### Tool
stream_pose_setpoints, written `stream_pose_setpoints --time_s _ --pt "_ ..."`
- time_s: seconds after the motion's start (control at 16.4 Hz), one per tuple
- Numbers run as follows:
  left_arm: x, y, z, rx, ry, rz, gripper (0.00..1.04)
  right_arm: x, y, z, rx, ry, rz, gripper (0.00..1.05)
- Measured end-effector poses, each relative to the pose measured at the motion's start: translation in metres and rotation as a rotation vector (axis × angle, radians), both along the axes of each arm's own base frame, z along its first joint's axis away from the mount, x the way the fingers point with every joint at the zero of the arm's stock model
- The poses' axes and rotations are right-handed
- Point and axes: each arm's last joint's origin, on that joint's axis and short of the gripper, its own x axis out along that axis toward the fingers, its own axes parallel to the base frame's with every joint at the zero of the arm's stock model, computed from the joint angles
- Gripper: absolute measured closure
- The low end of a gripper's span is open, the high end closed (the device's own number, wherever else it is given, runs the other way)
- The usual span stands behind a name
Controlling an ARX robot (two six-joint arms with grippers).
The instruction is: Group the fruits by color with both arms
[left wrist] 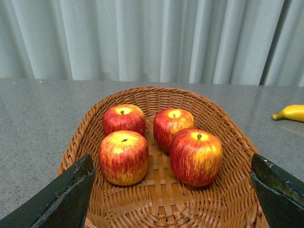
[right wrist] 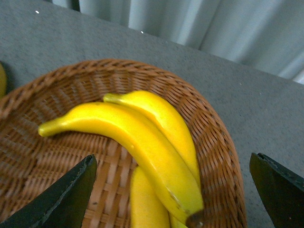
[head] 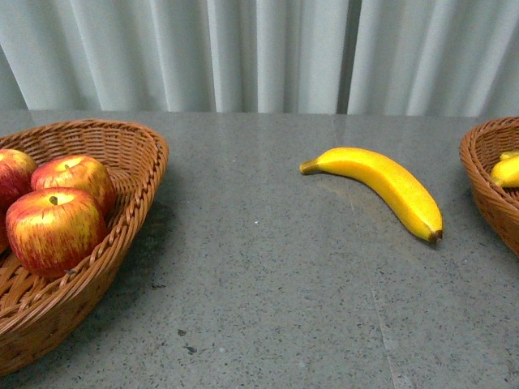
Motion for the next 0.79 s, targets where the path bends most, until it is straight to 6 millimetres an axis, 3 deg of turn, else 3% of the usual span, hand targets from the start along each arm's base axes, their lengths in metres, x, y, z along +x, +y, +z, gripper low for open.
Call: stream_pose_setpoints --time_s 0.24,0.3,0.55,0.67,0.79 --pt "0.000 0.000 0.000 0.000 0.000 0.000 0.07 0.019 0.070 0.047 0.004 -0.087 0.151 0.07" --pt "0.000 0.000 0.000 0.000 0.000 0.000 0.07 0.027 0.098 0.052 0.000 -0.086 0.207 0.07" --pt "0.000 0.000 0.000 0.000 0.000 0.000 0.07 0.060 0.190 0.039 0.004 0.028 0.365 0.07" --pt "0.000 0.000 0.000 0.000 0.000 0.000 0.07 0.075 0.220 0.027 0.004 0.092 0.401 0.07" --pt "0.000 0.000 0.000 0.000 0.000 0.000 0.07 0.087 0.237 0.015 -0.002 0.146 0.415 0.07"
